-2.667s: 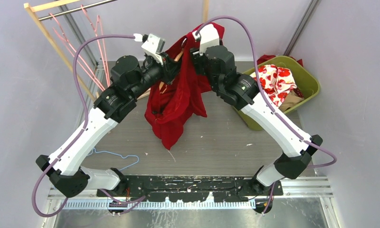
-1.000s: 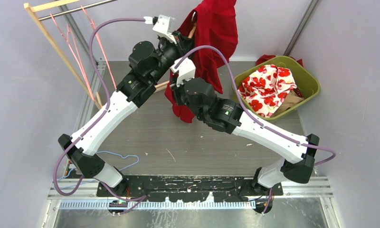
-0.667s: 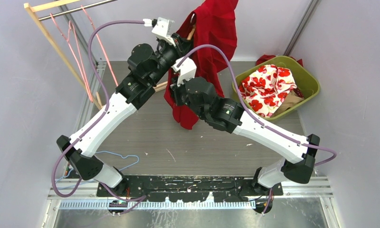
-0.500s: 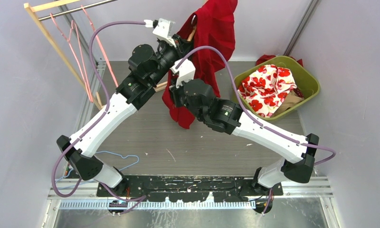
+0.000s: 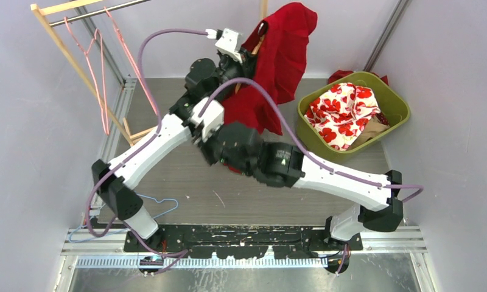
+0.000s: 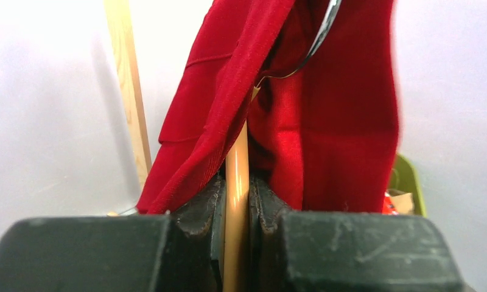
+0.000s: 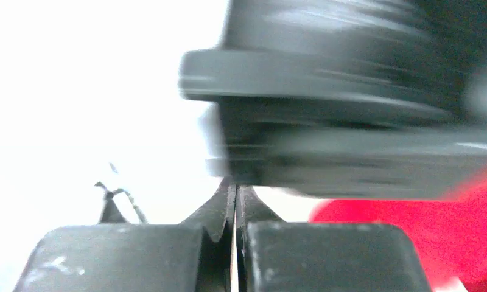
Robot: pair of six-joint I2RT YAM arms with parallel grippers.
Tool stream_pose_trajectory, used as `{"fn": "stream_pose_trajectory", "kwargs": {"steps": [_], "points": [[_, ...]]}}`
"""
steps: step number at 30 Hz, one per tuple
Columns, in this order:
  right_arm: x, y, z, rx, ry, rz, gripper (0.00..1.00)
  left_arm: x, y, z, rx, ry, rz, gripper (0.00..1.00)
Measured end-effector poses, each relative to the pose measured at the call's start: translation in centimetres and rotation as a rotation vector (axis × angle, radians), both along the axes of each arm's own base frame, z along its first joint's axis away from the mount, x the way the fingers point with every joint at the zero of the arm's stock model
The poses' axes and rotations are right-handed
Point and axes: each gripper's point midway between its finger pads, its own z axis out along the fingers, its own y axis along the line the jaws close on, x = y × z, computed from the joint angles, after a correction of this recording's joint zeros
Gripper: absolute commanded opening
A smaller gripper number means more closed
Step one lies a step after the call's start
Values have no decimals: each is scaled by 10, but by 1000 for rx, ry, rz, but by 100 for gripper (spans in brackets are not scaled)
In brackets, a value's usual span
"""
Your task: Remove the skirt from the hanger
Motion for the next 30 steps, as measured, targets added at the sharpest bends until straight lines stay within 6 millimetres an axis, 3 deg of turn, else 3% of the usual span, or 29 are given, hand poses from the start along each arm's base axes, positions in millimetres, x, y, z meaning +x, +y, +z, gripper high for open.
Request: {"fn": "stream_pose_trajectory", "kwargs": {"steps": [3, 5, 8, 11, 14, 16, 17, 21, 24, 27, 30], "points": [[-63, 35, 17, 40, 9, 225, 2, 20, -14, -22, 26, -2, 17, 0], [-87, 43, 24, 57, 16, 311, 2, 33, -23, -46, 59, 26, 24, 0], [-85, 44, 24, 71, 18, 317, 1, 45, -33, -75, 98, 70, 27, 0], [-77, 38, -3, 37, 37, 280, 5, 47, -36, -83, 121, 99, 26, 0], [-64, 26, -41, -49, 55, 194, 40, 45, -34, -65, 103, 82, 26, 0], [-53, 14, -56, -97, 53, 106, 52, 40, -29, -45, 75, 57, 27, 0], [-45, 7, -58, -120, 34, 52, 52, 36, -26, -35, 61, 43, 27, 0], [-20, -25, -40, -131, -50, -129, 53, 15, -10, 6, 0, -11, 27, 0], [-13, -46, -15, -80, -89, -205, 68, 0, 2, 32, -40, -53, 25, 0], [-8, -71, 13, -23, -132, -273, 74, -7, 7, 48, -71, -85, 25, 0], [-4, -85, 23, -31, -163, -321, 85, -9, 5, 50, -73, -95, 20, 0]]}}
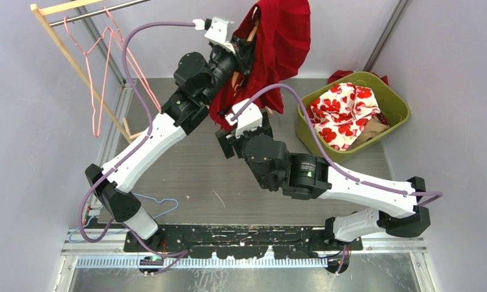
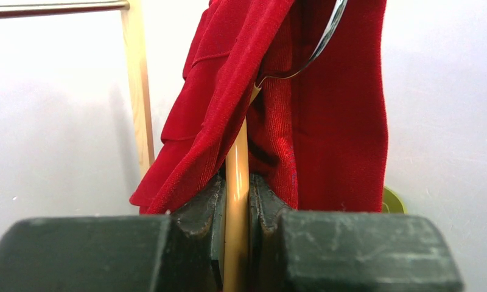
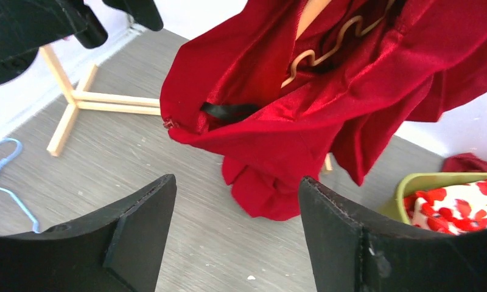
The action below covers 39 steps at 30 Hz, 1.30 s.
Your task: Remove the skirt from the hanger
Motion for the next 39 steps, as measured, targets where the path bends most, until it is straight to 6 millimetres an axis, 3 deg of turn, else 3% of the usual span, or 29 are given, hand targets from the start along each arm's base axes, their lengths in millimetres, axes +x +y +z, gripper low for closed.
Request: {"fn": "stream_pose_trajectory", "kwargs": {"steps": [4, 10, 15, 19, 20, 22, 23, 24, 31, 37, 38, 39], "points": [[4, 2, -10, -88, -16, -9, 97, -1, -8, -7, 16, 13, -13, 0], [8, 5, -24, -244, -50, -3, 100, 0, -20, -24, 53, 45, -37, 0], [27, -11, -26, -292, -68, -70, 100, -4, -27, -34, 82, 68, -64, 0], [59, -37, -41, -309, -32, -172, 98, -8, -31, -33, 85, 64, -84, 0], [66, -42, -49, -320, -20, -189, 83, -8, -31, -33, 86, 63, -86, 0], [74, -50, -64, -341, 6, -207, 27, -8, -31, -33, 86, 62, -89, 0], [76, -52, -73, -358, 20, -206, 5, -9, -31, -32, 86, 60, -89, 0], [76, -52, -79, -367, 32, -199, 2, -9, -31, -32, 86, 60, -89, 0], [54, -19, -103, -289, 139, -56, 1, -6, -31, -28, 98, 38, -77, 0], [-10, 31, -108, -232, 177, 151, 3, 11, -38, -27, 101, -18, -31, 0], [-22, 38, -107, -224, 181, 185, 19, 15, -40, -32, 106, -13, -25, 0], [-31, 43, -108, -219, 183, 211, 42, 19, -43, -38, 112, -4, -21, 0]]}}
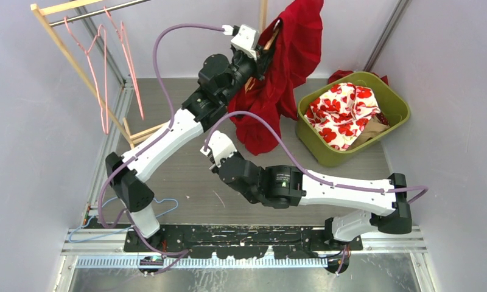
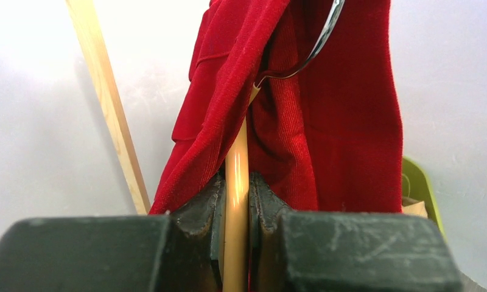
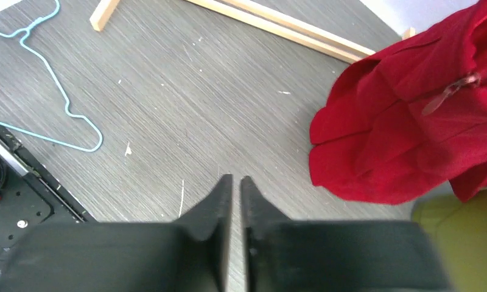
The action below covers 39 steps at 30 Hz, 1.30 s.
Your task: Remove the skirt from the hanger
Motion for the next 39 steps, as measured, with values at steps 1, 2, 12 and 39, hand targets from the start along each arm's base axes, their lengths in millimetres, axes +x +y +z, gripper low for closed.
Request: {"fn": "stream_pose_trajectory", "kwargs": {"steps": [1, 2, 12, 39], "points": [[-4, 1, -1, 2, 4, 4, 64, 3, -3, -6, 7, 11, 1, 0], [-3, -1, -1, 3, 6, -9, 86, 6, -5, -12, 15, 20, 0, 0], [44, -75, -5, -350, -250, -207, 100, 4, -18, -31, 28, 86, -55, 0], [87, -92, 83, -307, -348, -208, 100, -4, -20, -49, 47, 153, -84, 0]]}}
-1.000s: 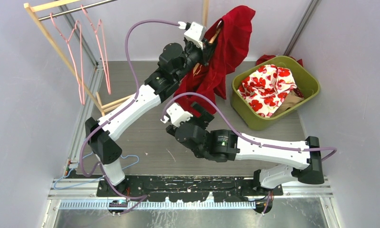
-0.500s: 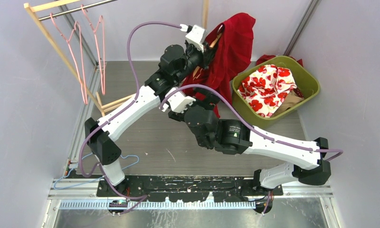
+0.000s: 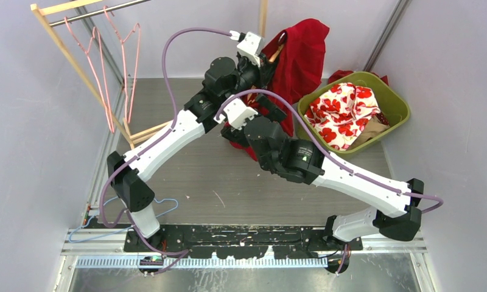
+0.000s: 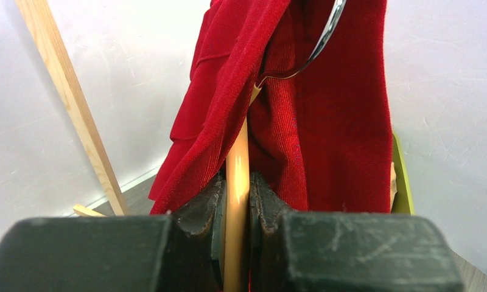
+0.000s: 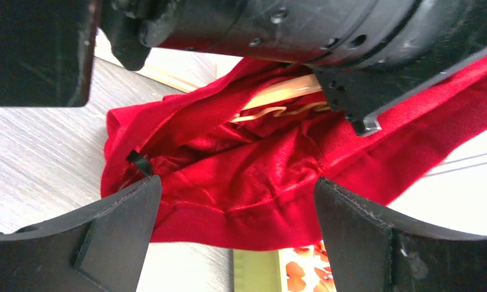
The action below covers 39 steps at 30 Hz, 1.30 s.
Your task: Remove the skirt from the hanger
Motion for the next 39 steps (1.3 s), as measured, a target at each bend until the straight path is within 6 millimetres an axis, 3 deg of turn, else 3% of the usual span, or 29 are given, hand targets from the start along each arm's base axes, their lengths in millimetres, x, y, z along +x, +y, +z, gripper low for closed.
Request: {"fn": "stream_pose_trajectory", "kwargs": {"steps": [5, 10, 19, 23, 28, 31, 33, 35, 37, 39], "points": [[-4, 13, -15, 17, 70, 57, 100, -2, 1, 1, 0, 4, -5, 0], [-25, 36, -28, 24, 142, 159, 100, -3, 2, -2, 13, 15, -4, 0], [-53, 64, -16, 21, 176, 272, 100, -3, 2, -1, 16, 15, -5, 0], [-51, 62, -16, 15, 165, 257, 100, -4, 3, 0, 17, 15, -7, 0], [-31, 51, -29, -4, 166, 176, 100, -9, 6, 8, 8, 5, -12, 0], [-24, 55, -28, 36, 157, 167, 98, -8, 9, 10, 3, 4, -12, 0], [-18, 55, -28, 68, 153, 162, 80, -7, 10, 10, -1, 7, -12, 0], [-15, 58, -29, 90, 152, 171, 38, -6, 11, 9, -4, 12, -9, 0], [-15, 62, -30, 110, 159, 183, 10, -4, 12, 8, -2, 14, -5, 0], [-17, 65, -32, 133, 181, 196, 2, -3, 13, 6, 1, 18, -1, 0]]}}
